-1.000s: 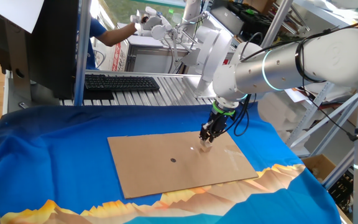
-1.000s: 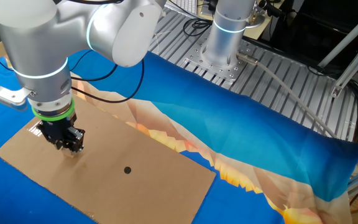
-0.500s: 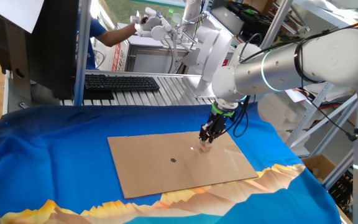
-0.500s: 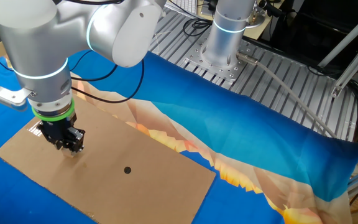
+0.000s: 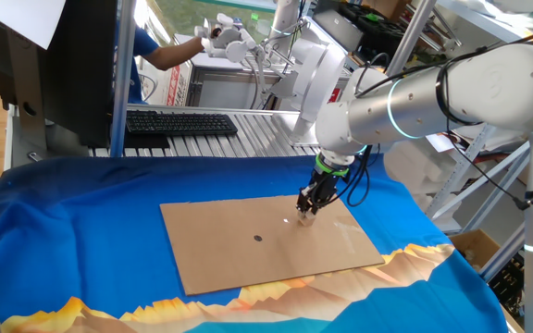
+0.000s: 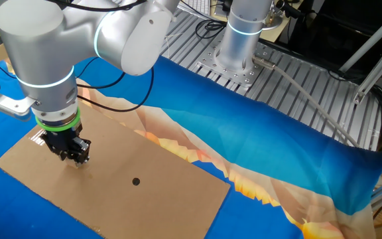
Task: Hold a small block with the gripper and sweep it from left to right on the table
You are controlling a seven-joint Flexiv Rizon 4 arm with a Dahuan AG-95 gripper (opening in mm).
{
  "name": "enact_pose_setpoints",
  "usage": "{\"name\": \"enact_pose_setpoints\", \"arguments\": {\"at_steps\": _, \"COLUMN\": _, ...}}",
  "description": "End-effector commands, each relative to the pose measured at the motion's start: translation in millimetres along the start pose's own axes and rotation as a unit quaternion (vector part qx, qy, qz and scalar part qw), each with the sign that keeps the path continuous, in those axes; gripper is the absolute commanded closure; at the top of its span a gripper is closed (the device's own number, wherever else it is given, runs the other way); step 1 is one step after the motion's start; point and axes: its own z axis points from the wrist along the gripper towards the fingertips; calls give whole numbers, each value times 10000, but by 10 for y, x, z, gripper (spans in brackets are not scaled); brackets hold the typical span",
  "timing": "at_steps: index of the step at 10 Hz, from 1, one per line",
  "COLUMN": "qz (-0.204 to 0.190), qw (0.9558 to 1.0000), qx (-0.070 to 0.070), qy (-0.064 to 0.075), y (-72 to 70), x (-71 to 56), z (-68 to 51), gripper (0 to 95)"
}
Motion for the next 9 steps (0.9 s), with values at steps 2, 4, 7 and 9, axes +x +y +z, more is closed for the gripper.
{"name": "enact_pose_setpoints", "arguments": {"at_steps": 2, "qz": 9, "qw": 10000, "qx": 11, "qy": 1, "y": 9, "x": 6, "z": 2, "gripper": 570}}
{"name": "enact_pose_setpoints", "arguments": {"at_steps": 4, "qz": 2, "qw": 10000, "qx": 11, "qy": 14, "y": 11, "x": 5, "z": 7, "gripper": 570}}
{"name": "enact_pose_setpoints", "arguments": {"at_steps": 7, "qz": 3, "qw": 10000, "qx": 8, "qy": 17, "y": 15, "x": 5, "z": 22, "gripper": 570}}
{"name": "enact_pose_setpoints", "arguments": {"at_steps": 9, "qz": -21, "qw": 10000, "qx": 5, "qy": 16, "y": 18, "x": 4, "z": 42, "gripper": 570}}
